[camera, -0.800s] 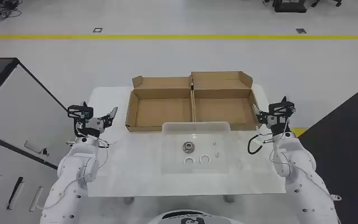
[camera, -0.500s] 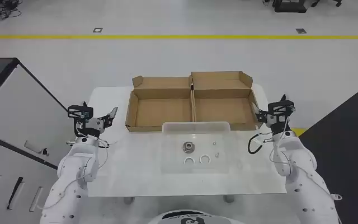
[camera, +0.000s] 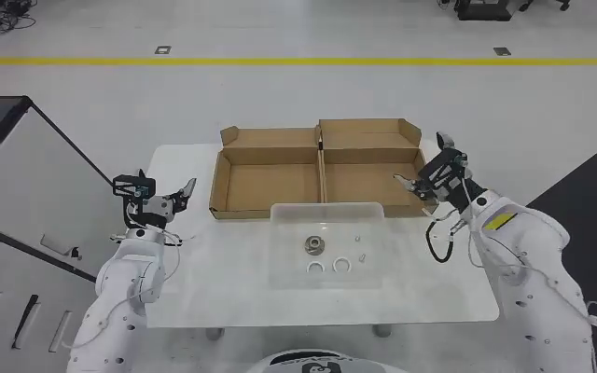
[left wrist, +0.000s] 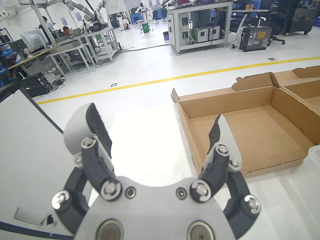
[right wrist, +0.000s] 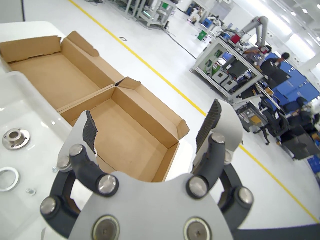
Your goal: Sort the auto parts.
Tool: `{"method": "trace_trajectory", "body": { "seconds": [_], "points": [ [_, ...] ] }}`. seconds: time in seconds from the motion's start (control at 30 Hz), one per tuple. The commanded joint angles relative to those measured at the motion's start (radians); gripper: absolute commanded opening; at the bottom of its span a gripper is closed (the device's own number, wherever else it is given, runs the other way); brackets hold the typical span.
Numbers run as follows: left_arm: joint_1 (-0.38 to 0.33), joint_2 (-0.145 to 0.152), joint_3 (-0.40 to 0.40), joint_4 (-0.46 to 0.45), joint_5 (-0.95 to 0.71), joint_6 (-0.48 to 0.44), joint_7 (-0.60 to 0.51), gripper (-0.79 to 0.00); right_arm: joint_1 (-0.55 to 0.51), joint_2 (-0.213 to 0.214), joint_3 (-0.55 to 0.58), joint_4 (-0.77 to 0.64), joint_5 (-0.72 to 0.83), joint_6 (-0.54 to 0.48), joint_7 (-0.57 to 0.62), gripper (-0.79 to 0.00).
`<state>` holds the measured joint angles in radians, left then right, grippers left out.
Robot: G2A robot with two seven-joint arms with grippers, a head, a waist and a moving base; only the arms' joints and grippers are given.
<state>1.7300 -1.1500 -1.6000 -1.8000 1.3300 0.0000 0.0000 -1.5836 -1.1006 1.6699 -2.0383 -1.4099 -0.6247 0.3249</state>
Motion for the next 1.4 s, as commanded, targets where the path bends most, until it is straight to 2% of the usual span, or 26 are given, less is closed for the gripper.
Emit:
{"method": "trace_trajectory", "body": {
  "seconds": [0.0,0.23,0.37,0.5,0.77,1.07,1.23,1.37],
  "points": [
    [0.000,0.000,0.000,0.000,0.000,0.000,0.000,0.000,0.043,0.006,-0.013,-0.016,-0.002,-0.080,0.049,0.000],
    [0.000,0.000,0.000,0.000,0.000,0.000,0.000,0.000,0.171,0.017,-0.104,-0.008,0.001,-0.248,0.196,0.000],
    [0.000,0.000,0.000,0.000,0.000,0.000,0.000,0.000,0.247,0.027,-0.166,0.011,0.068,-0.388,0.358,0.000],
    [0.000,0.000,0.000,0.000,0.000,0.000,0.000,0.000,0.315,0.047,-0.249,0.013,0.155,-0.388,0.483,0.000],
    [0.000,0.000,0.000,0.000,0.000,0.000,0.000,0.000,0.442,0.148,-0.445,0.055,0.143,-0.388,0.483,0.000],
    [0.000,0.000,0.000,0.000,0.000,0.000,0.000,0.000,0.631,0.274,-0.691,0.077,0.261,-0.366,0.504,0.000],
    [0.000,0.000,0.000,0.000,0.000,0.000,0.000,0.000,0.758,0.327,-0.852,0.057,0.404,-0.292,0.579,0.000],
    [0.000,0.000,0.000,0.000,0.000,0.000,0.000,0.000,0.879,0.352,-1.008,0.015,0.584,-0.156,0.714,0.000]
  ]
}}
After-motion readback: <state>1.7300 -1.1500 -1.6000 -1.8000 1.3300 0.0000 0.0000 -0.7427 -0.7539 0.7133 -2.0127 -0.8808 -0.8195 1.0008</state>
